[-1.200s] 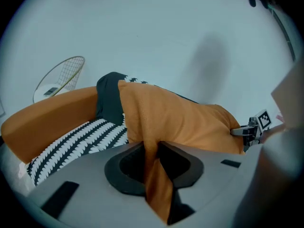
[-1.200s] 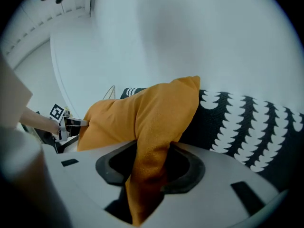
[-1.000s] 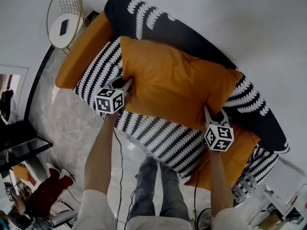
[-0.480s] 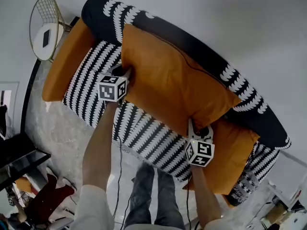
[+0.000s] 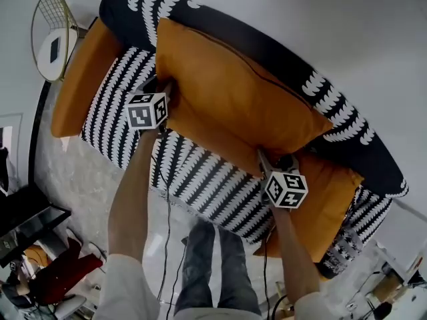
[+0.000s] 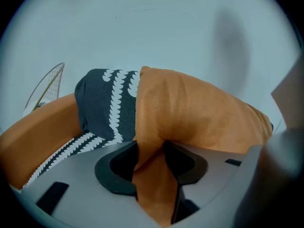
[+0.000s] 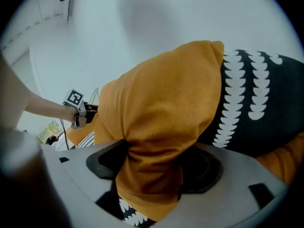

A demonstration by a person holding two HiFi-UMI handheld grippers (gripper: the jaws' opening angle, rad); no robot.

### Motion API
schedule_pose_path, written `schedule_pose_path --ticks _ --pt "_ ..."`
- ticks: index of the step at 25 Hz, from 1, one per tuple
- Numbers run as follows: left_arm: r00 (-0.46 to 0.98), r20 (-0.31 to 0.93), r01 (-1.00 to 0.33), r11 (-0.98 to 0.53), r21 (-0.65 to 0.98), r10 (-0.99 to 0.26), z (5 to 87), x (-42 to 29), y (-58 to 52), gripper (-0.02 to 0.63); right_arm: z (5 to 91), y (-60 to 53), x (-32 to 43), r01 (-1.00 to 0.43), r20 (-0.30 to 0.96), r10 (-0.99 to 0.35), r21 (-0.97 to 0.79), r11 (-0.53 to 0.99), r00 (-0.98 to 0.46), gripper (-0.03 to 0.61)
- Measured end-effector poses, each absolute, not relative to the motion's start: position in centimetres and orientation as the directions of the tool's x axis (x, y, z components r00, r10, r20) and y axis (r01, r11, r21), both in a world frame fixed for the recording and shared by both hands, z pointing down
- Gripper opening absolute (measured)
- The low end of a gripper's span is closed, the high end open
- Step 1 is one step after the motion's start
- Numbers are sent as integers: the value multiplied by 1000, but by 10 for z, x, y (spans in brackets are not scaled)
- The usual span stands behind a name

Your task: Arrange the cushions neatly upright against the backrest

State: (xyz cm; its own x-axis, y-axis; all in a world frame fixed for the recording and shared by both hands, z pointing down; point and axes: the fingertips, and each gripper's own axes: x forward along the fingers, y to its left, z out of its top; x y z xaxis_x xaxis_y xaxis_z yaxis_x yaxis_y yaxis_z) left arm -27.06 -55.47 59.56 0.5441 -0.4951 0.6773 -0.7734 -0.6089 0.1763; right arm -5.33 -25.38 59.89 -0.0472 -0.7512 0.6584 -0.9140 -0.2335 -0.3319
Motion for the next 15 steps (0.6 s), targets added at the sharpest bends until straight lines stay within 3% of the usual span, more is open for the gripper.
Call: schedule_pose_path --ticks 3,6,15 --pt "504 676 -815 -555 167 -538 581 -284 -543 229 588 -235 -46 -884 640 -766 -389 -261 -56 373" --pt "487 659 -840 -513 176 -572 572 -302 -520 337 573 -209 -41 -880 629 -776 -391 -268 -43 391" --pt "615 595 -737 -646 201 -517 534 -268 -462 342 520 -170 -12 -919 599 -795 -254 -301 95 391"
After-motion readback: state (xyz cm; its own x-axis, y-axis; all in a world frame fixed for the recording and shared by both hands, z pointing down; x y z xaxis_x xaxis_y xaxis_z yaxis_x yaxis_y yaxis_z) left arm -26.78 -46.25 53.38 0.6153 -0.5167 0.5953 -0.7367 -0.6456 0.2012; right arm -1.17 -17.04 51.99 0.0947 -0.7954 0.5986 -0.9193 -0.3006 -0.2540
